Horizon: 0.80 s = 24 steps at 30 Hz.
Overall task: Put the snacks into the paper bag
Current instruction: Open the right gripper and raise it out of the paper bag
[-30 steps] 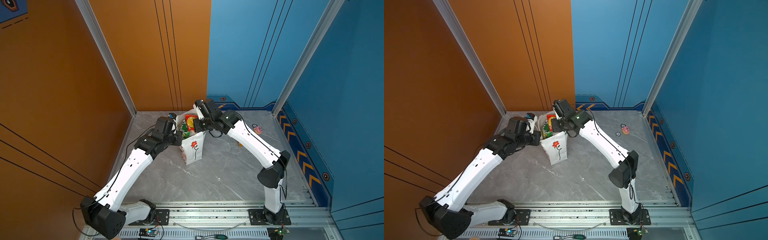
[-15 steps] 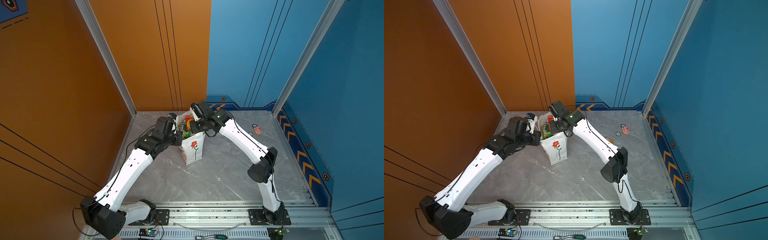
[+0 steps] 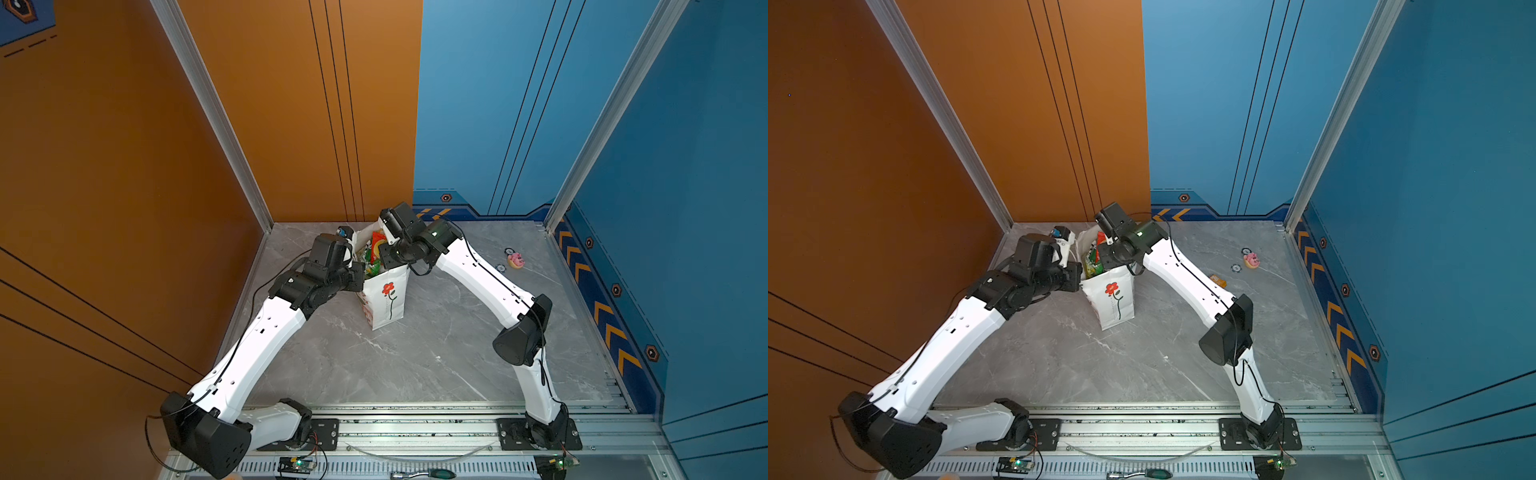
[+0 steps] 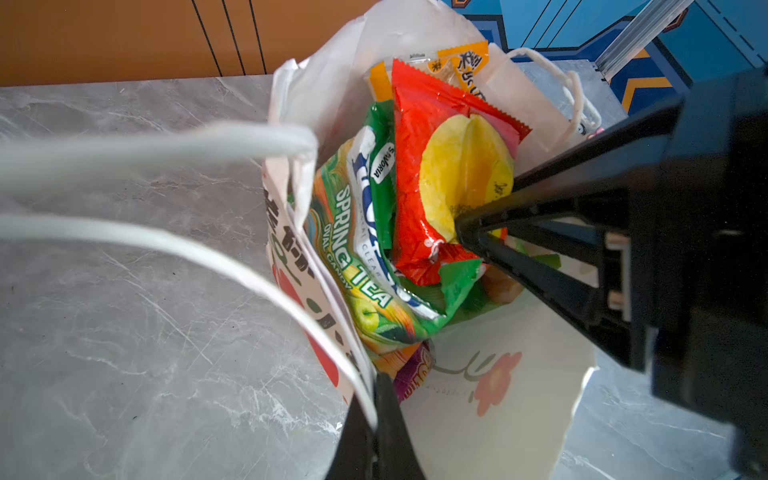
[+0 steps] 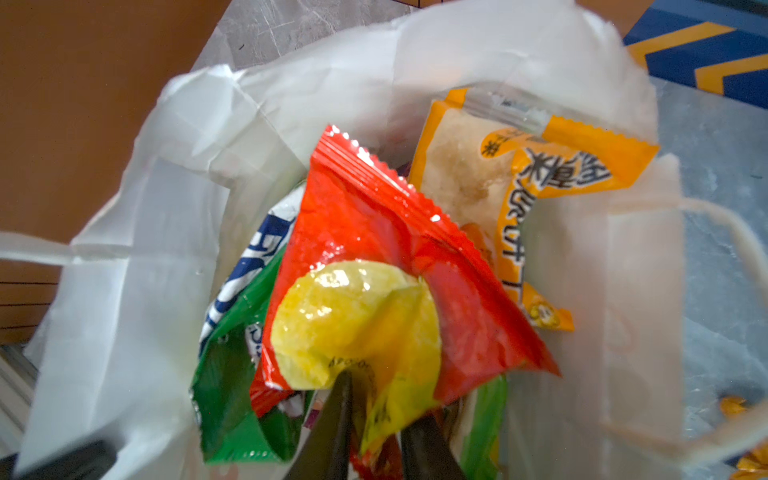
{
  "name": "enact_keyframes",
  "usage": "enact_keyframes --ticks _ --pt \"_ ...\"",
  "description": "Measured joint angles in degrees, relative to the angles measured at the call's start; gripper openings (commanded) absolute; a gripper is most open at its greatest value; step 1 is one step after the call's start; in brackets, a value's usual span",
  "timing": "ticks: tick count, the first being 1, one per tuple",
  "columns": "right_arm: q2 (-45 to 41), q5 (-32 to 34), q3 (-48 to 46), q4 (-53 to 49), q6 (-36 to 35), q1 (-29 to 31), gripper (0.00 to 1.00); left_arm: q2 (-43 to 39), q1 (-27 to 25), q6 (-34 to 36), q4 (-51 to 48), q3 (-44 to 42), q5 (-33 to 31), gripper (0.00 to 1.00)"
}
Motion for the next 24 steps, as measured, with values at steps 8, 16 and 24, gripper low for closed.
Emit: enact_keyframes --ticks 8,16,24 --pt "-1.9 0.7 0.0 -0.2 0.0 0.0 0.37 0.0 0.0 0.0 0.0 0.0 0.0 0.0" --pt "-8.3 1.5 0.0 -0.2 0.5 -0.2 0.45 0.0 0.0 0.0 0.0 0.0 0.0 0.0" --pt "-15.1 2.0 -5.1 0.8 1.6 -3.0 0.52 0.0 0.0 0.0 0.0 0.0 0.0 0.0"
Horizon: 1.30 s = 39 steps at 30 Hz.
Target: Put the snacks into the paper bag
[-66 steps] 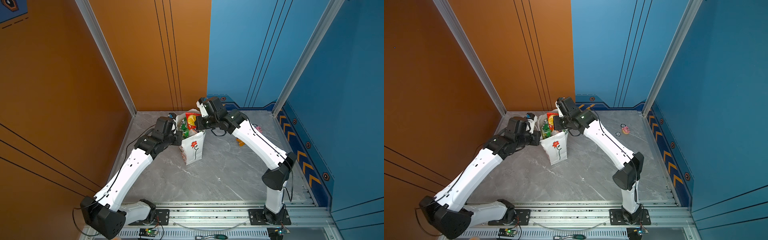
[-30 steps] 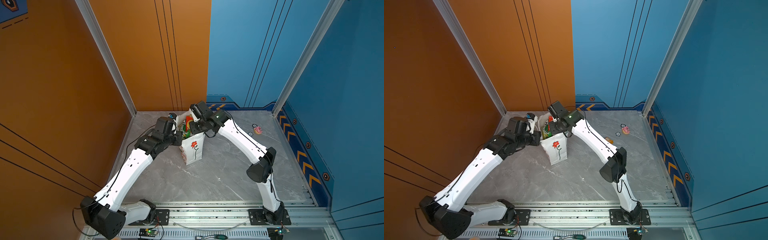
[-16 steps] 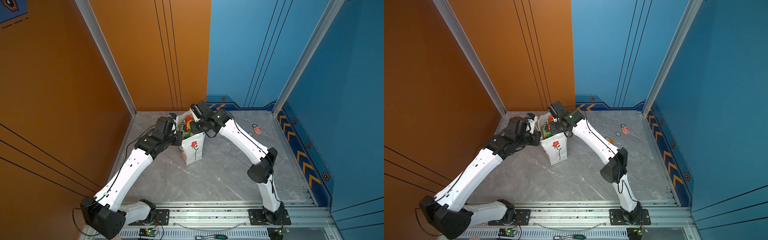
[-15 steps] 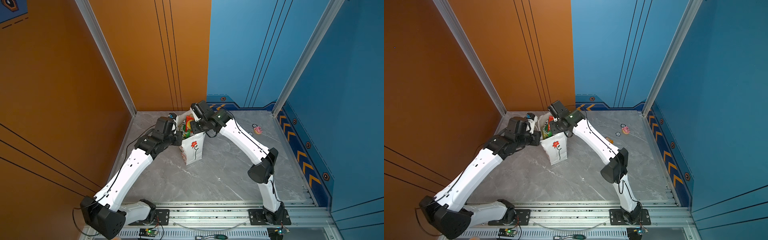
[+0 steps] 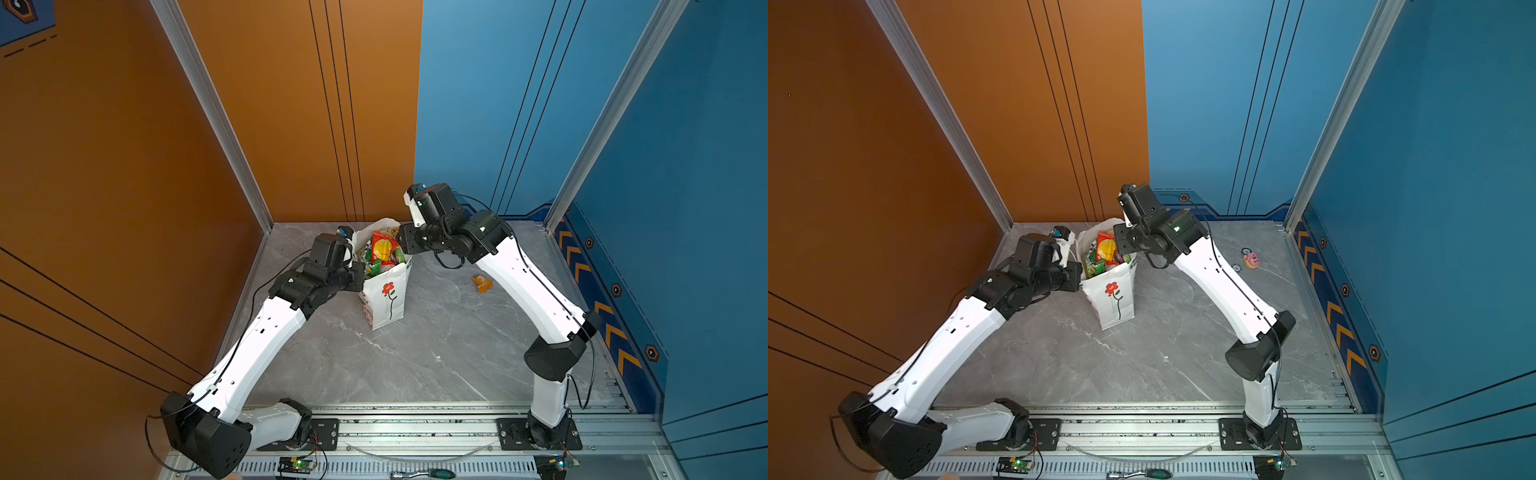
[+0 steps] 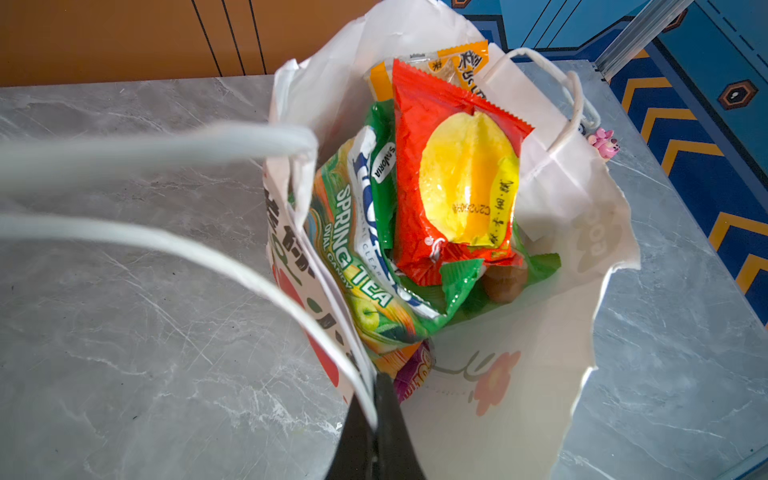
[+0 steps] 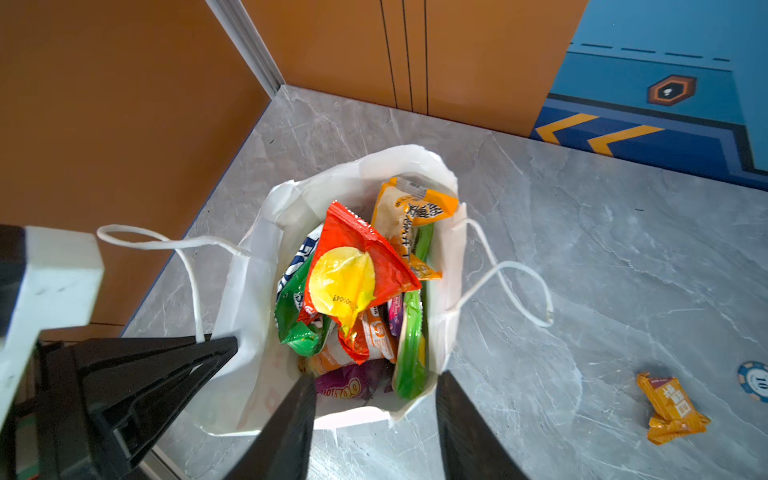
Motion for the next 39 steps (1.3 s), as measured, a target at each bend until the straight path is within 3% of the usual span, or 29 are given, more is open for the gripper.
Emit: enact_keyframes --ticks 6,17,29,35,39 --pt "-1.6 -0.5 -4.8 1.7 1.9 -4.6 0.52 0.0 0.0 0.0 0.0 0.0 0.0 0.0" --pt "8.1 -4.2 -3.0 4.2 3.0 -6.4 0.51 0.0 0.0 0.0 0.0 0.0 0.0 0.0" --pt "13.5 -5.3 1.1 3.5 2.8 -6.0 0.02 0.0 0.0 0.0 0.0 0.0 0.0 0.0" --pt "13.3 -5.0 1.9 3.5 2.8 -4.1 0.0 0.5 0.0 0.0 -0.5 0.5 0.0 0.0" --pt "11.1 -2.5 2.1 1.6 2.2 -1.1 0.0 5.0 1.2 -1.2 -4.3 6.6 0.7 0.0"
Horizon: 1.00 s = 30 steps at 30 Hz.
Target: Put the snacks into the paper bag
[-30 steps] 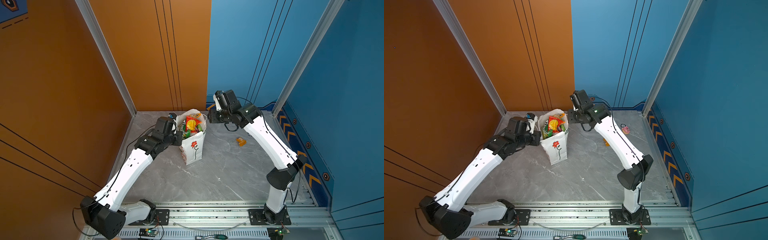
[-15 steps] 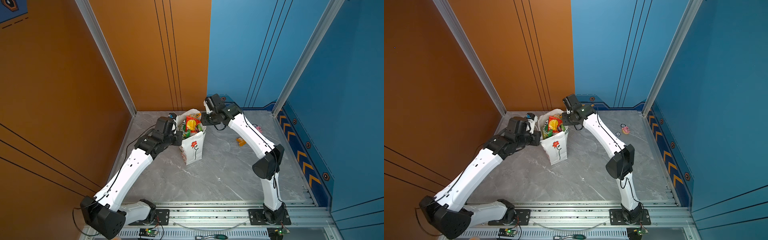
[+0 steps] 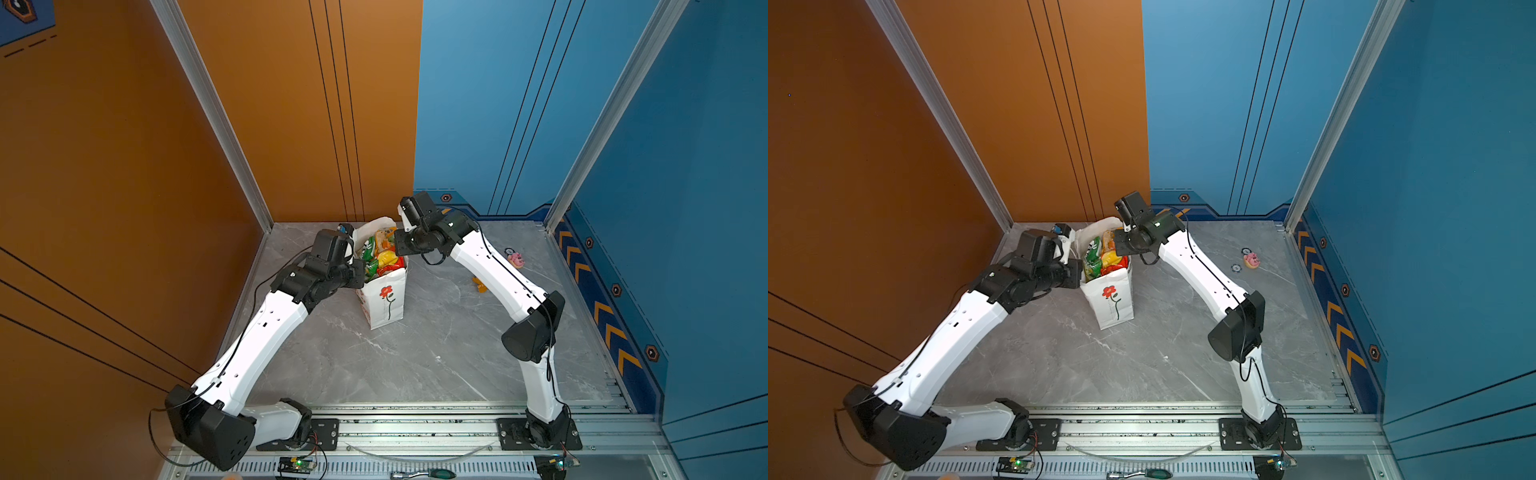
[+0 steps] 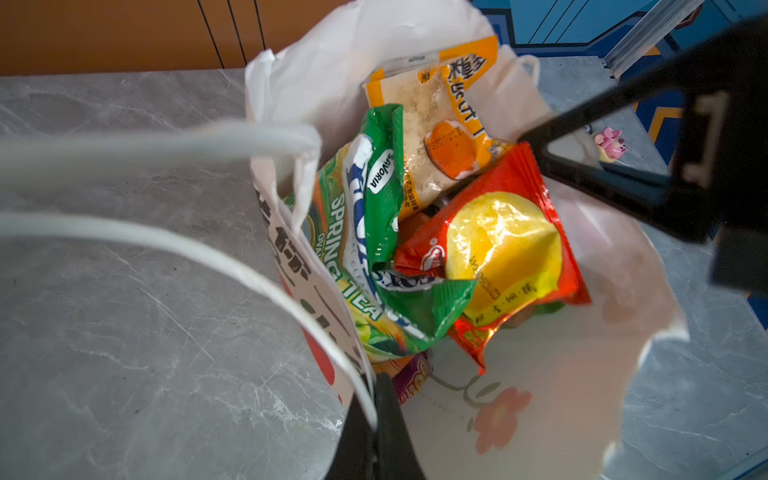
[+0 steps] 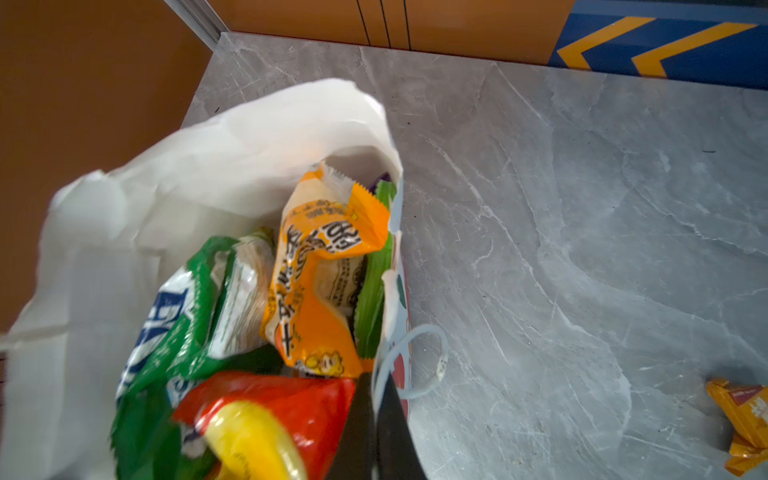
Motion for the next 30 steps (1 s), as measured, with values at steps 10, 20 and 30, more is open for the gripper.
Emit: enact_keyframes --ticks 10,20,30 --pt "-23.8 10.5 -28.0 5.2 1.9 1.2 0.0 7.7 -8.9 -1.4 -5.5 11.1 -2.4 0.0" --pt "-24.9 5.0 -37.7 11.1 6.8 -6.3 0.0 14.8 -11.8 -0.9 -8.2 15.7 -3.2 0.0" --pt "-29.7 5.2 -38.9 13.7 6.7 -2.3 0.0 8.0 -13.5 1.2 -7.4 9.9 -5.7 0.0"
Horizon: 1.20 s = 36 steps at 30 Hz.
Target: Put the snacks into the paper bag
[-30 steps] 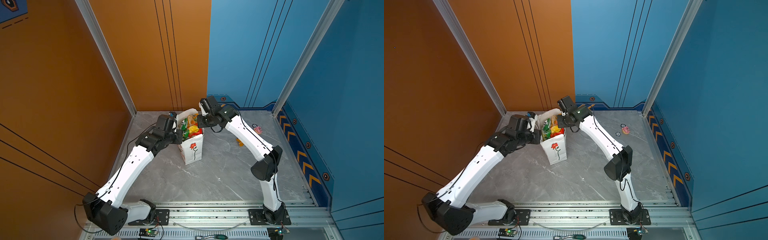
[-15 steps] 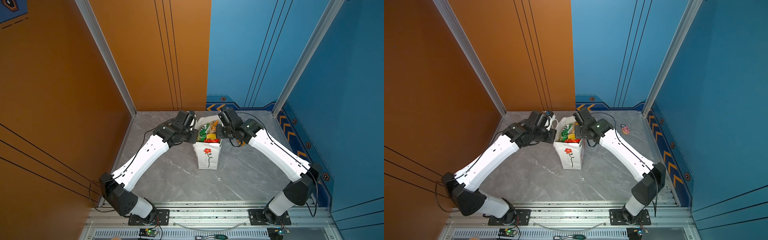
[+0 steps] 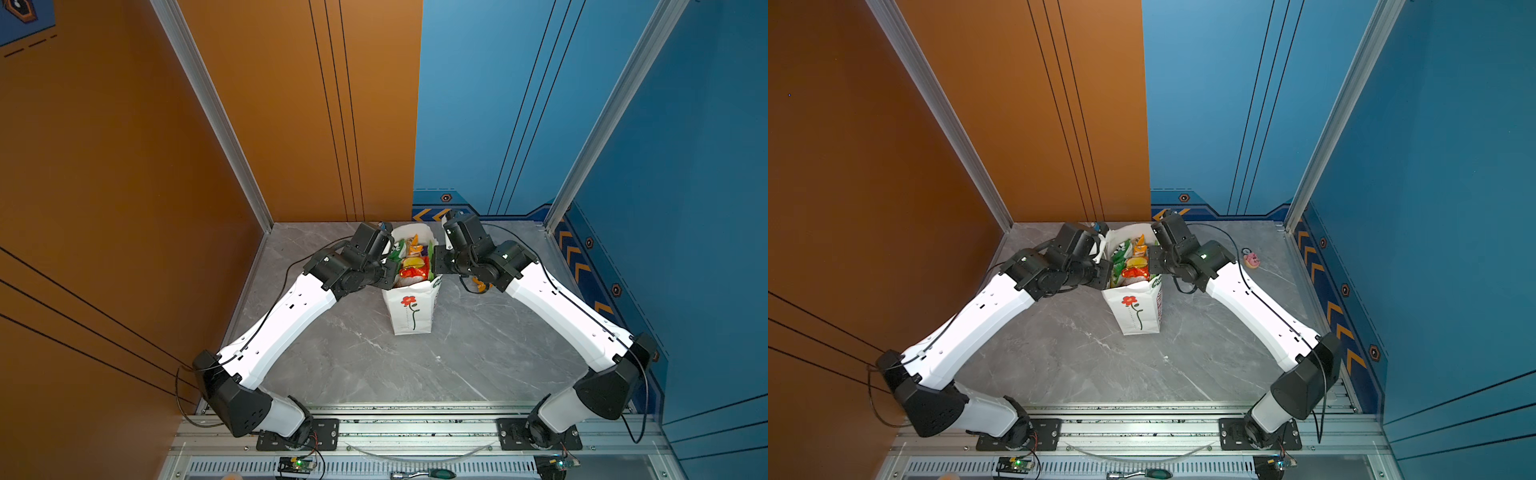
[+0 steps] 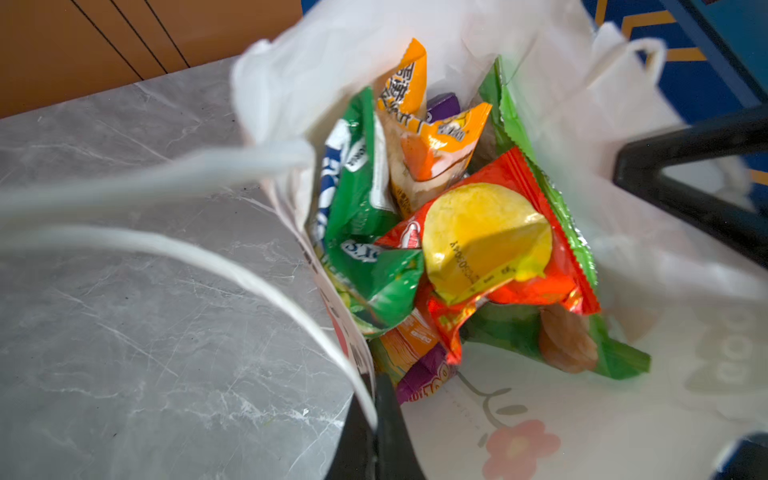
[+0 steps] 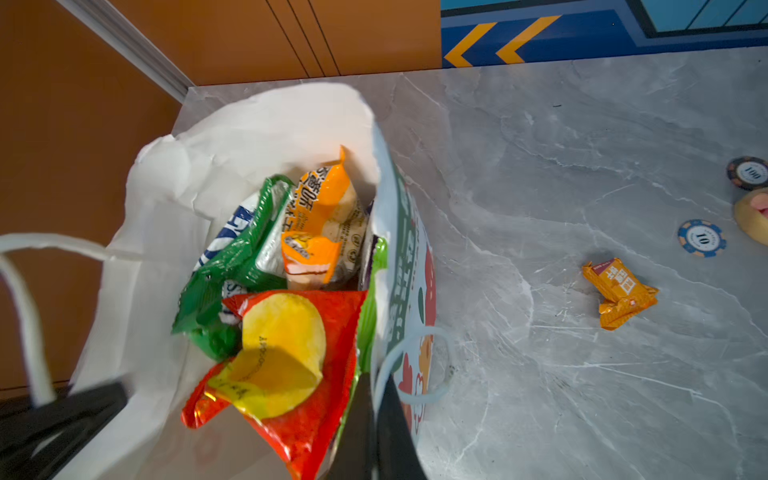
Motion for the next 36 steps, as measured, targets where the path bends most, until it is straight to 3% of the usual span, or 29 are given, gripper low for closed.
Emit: enact_keyframes --ticks 7,24,30,36 --pt "2.6 -0.3 -2.4 2.8 1.2 0.2 0.01 1.5 0.3 0.7 3.3 -2.2 -0.3 0.0" --pt "-1.9 -0.1 -1.0 2.2 0.1 -1.6 0.61 -3.3 2.2 0.6 8.4 -7.9 1.2 0.0" --pt "-8.3 0.3 -1.4 1.9 -0.5 -4.7 0.74 -3.3 2.2 0.7 8.7 -8.0 1.6 0.0" --pt "-15.5 0.6 -5.5 2.4 -0.6 -12.3 0.78 -3.3 2.2 0.7 8.9 -8.0 2.1 0.0"
